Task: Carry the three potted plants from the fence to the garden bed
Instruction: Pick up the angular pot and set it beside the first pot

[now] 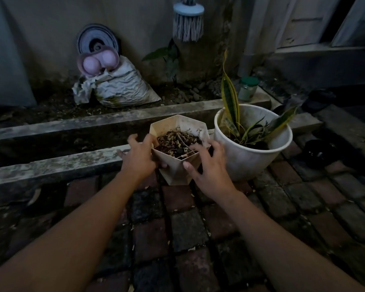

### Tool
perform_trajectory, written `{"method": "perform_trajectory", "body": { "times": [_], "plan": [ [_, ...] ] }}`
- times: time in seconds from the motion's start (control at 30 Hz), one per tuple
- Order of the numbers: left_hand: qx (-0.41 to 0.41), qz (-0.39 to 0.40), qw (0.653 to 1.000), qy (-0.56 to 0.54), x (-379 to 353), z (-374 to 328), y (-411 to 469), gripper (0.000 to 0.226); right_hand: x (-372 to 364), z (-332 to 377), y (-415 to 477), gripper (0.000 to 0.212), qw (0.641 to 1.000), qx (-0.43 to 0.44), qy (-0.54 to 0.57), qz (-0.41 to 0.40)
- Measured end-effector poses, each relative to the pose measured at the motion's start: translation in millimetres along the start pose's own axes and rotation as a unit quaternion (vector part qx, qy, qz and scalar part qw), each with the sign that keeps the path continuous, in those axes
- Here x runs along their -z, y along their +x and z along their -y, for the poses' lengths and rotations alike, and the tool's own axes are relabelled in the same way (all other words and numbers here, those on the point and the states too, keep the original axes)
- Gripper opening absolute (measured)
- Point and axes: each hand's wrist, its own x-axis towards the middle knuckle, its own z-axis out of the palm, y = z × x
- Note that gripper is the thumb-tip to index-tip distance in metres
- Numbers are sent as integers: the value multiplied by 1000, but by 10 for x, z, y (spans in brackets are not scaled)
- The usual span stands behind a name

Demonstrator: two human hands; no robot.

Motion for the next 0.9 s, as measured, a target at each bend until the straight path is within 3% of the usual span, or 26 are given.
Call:
{"method": "perform_trajectory", "body": {
  "times": [0.07, 0.13, 0.3, 0.4, 0.47, 0.6, 0.9],
  "plan": [
    [-30, -36, 999, 19, -46, 18, -50, 80, 88, 8, 23, 33, 994, 82, -70, -11],
    [-94, -60, 994, 7, -123, -13, -118, 80, 129, 8, 87, 25, 986, 135, -101, -13],
    [-126, -59, 989, -60, -282, -156, -211, 55, 184, 83, 362, 11, 986, 113, -98, 73],
    [-126, -74, 987, -73, -302, -141, -177, 52, 191, 130, 444, 23, 985, 108, -65, 120],
    [-141, -71, 984, -85, -296, -104, -136, 49, 194, 136, 441, 28, 986, 114, -60, 108],
    [-163, -60, 979, -110, -263, -23, -83, 52, 169, 136, 407, 18, 985, 125, -78, 89],
    [-192, -34, 972, -131, -193, 81, 38, 42, 70, 259, 340, 23, 987, 97, -101, 80]
  ]
}}
